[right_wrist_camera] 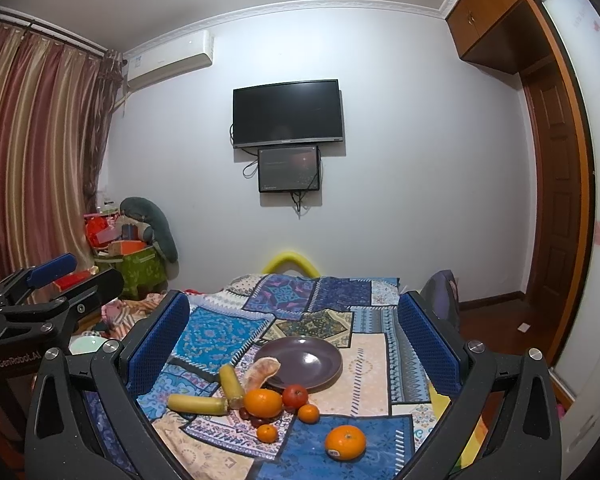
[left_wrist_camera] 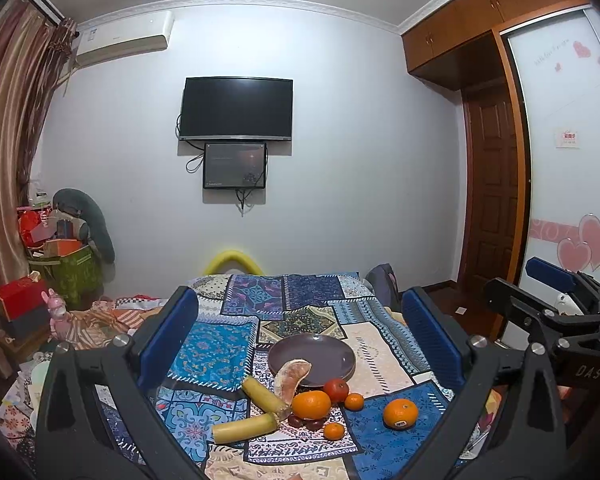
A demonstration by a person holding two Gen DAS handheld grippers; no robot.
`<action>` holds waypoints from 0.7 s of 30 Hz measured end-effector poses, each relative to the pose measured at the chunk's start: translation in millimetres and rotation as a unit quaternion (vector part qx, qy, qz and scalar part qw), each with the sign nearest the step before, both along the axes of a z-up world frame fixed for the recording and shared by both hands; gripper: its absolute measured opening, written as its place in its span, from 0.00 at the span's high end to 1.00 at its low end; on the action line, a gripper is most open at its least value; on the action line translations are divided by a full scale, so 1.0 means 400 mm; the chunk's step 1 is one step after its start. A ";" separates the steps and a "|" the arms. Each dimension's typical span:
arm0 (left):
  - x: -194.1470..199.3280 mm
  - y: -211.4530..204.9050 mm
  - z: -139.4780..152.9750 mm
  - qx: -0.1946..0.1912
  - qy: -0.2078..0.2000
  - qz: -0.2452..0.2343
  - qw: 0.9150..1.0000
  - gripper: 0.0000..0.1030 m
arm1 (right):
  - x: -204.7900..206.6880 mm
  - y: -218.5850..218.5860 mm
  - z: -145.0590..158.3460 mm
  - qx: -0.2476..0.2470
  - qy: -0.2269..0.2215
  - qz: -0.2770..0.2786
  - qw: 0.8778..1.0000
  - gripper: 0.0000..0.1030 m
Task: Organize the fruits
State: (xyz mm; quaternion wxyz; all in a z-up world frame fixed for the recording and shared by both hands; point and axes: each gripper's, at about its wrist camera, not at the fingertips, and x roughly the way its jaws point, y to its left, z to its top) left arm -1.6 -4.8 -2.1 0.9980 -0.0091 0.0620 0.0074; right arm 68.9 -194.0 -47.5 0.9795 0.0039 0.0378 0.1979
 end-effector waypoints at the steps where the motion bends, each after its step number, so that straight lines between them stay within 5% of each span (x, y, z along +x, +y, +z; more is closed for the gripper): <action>1: 0.000 0.000 0.000 0.000 0.000 0.001 1.000 0.00 | -0.001 0.000 -0.001 0.000 -0.001 0.000 1.000 0.00; 21: 0.000 -0.001 0.001 -0.001 0.000 -0.001 1.000 0.00 | 0.000 -0.002 0.000 0.000 0.000 0.001 1.000 0.00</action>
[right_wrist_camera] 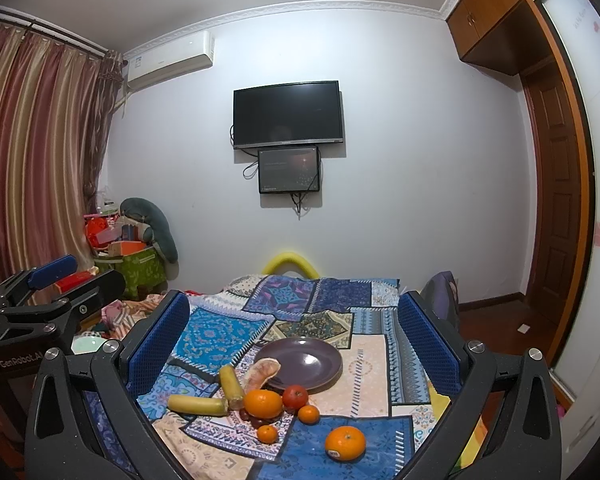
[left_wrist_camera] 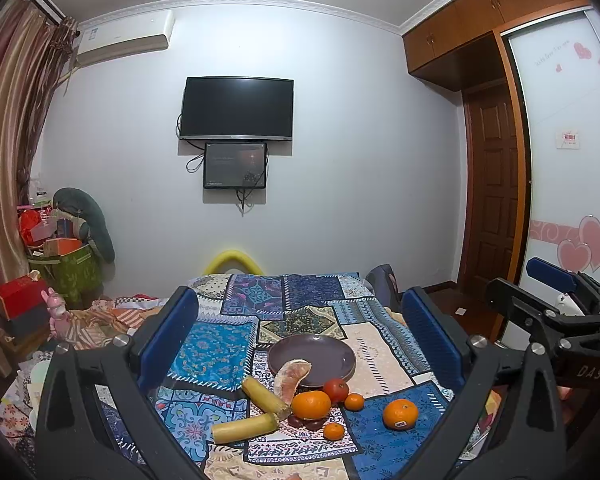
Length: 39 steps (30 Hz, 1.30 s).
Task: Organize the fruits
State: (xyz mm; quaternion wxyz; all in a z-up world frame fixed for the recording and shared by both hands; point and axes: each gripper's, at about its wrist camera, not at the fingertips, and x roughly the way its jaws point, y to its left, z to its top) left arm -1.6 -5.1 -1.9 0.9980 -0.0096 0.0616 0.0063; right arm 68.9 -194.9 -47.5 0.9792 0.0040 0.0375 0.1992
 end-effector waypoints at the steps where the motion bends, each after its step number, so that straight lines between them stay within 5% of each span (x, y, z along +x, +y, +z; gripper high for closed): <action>1: 0.000 0.000 -0.001 0.000 0.000 0.000 1.000 0.00 | 0.001 0.001 0.000 0.000 0.000 0.000 1.000 0.00; 30: -0.002 -0.006 -0.005 0.005 0.002 -0.014 1.000 0.00 | -0.001 -0.001 -0.001 0.000 -0.002 0.003 1.000 0.00; 39: 0.052 0.024 -0.027 0.011 0.033 -0.011 0.999 0.00 | 0.032 -0.013 -0.024 -0.002 0.019 -0.012 1.000 0.00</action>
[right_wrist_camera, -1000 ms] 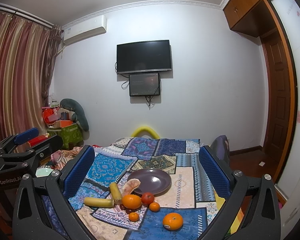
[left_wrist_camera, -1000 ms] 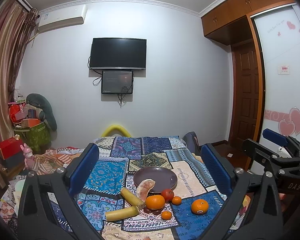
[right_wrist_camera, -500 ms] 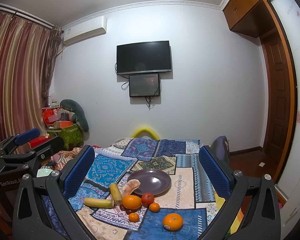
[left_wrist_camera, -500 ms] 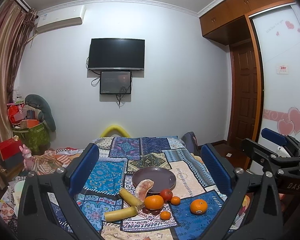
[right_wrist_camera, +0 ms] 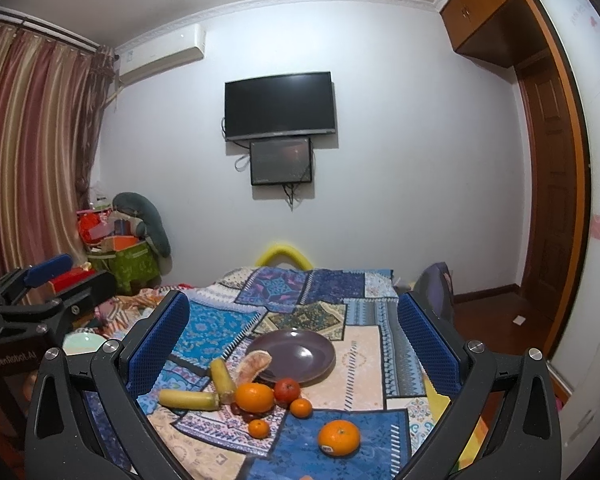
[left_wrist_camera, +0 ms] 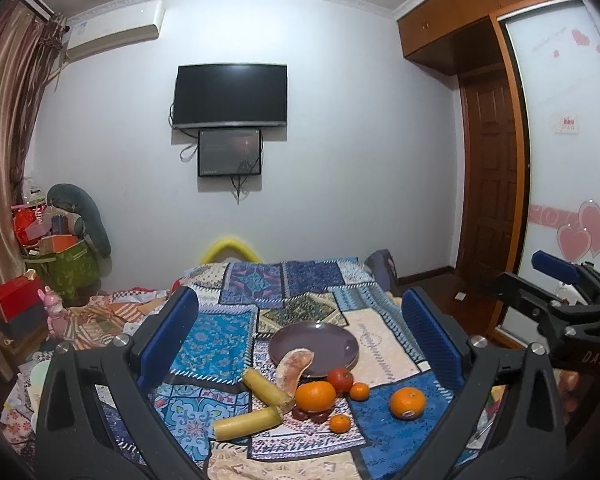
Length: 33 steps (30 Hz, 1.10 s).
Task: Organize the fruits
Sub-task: 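Grasp the large orange with the right tool while the left tool grasps a yellow squash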
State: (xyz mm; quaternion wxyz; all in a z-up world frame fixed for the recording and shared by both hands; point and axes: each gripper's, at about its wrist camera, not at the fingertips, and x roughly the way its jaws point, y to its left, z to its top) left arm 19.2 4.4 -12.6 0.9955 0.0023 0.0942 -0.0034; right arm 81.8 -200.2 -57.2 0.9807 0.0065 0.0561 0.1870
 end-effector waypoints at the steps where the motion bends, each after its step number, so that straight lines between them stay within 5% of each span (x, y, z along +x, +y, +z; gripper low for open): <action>1: 0.012 0.009 -0.005 0.000 0.007 -0.002 1.000 0.00 | 0.009 -0.003 -0.005 -0.002 0.005 0.000 1.000 0.00; 11: 0.124 0.122 -0.073 0.003 0.083 0.025 0.996 0.18 | 0.113 -0.037 -0.080 -0.030 0.077 -0.003 0.997 0.26; 19: 0.239 0.204 -0.174 0.015 0.160 0.035 0.986 0.18 | 0.205 -0.056 -0.167 -0.061 0.161 -0.001 0.985 0.40; 33: 0.421 0.219 -0.423 0.000 0.325 -0.023 0.945 0.18 | 0.312 -0.050 -0.323 -0.096 0.274 0.001 0.957 0.40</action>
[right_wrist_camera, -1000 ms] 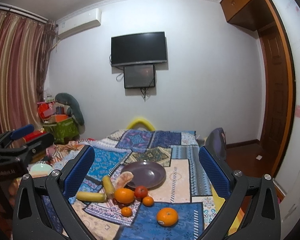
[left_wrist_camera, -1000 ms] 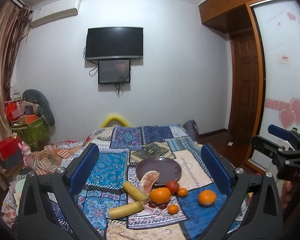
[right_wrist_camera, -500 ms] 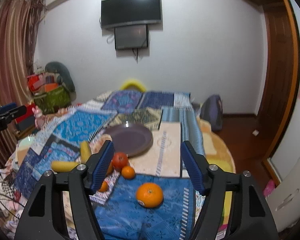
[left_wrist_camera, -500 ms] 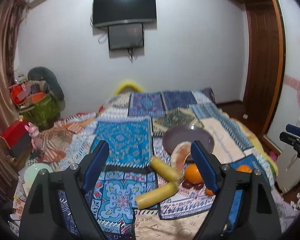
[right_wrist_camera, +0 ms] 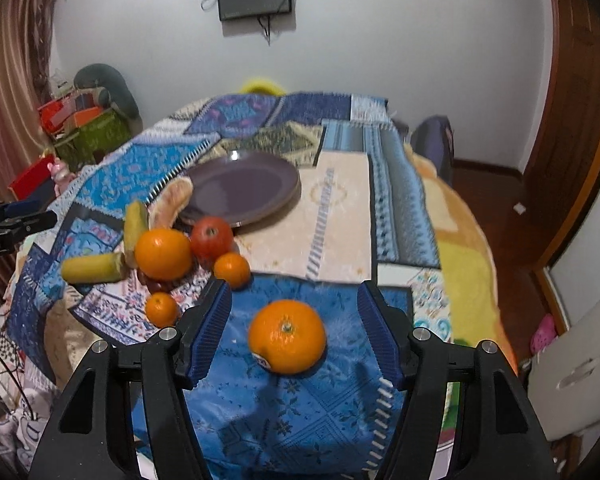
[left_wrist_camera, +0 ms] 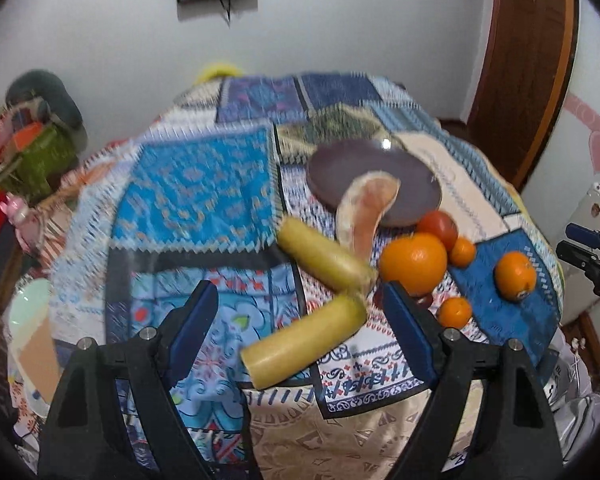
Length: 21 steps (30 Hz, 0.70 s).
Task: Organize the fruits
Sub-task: 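Grasp the large orange with the right tool while the left tool grasps a yellow squash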
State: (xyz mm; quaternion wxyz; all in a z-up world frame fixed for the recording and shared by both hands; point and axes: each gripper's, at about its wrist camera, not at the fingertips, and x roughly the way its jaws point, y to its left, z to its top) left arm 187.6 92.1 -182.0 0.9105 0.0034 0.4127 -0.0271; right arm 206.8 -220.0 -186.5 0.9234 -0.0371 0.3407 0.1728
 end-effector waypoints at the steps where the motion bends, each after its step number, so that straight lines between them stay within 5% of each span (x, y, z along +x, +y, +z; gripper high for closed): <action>1: 0.006 0.000 -0.012 -0.001 0.008 -0.003 1.000 0.18 | 0.008 0.003 -0.012 0.003 0.010 0.002 1.000 0.39; 14: 0.087 -0.011 -0.189 0.002 0.098 -0.037 0.994 0.17 | 0.062 0.033 -0.119 0.006 0.090 0.018 0.996 0.34; 21: 0.091 -0.010 -0.202 -0.012 0.095 -0.041 0.995 0.15 | 0.091 0.036 -0.163 0.013 0.126 0.013 0.992 0.34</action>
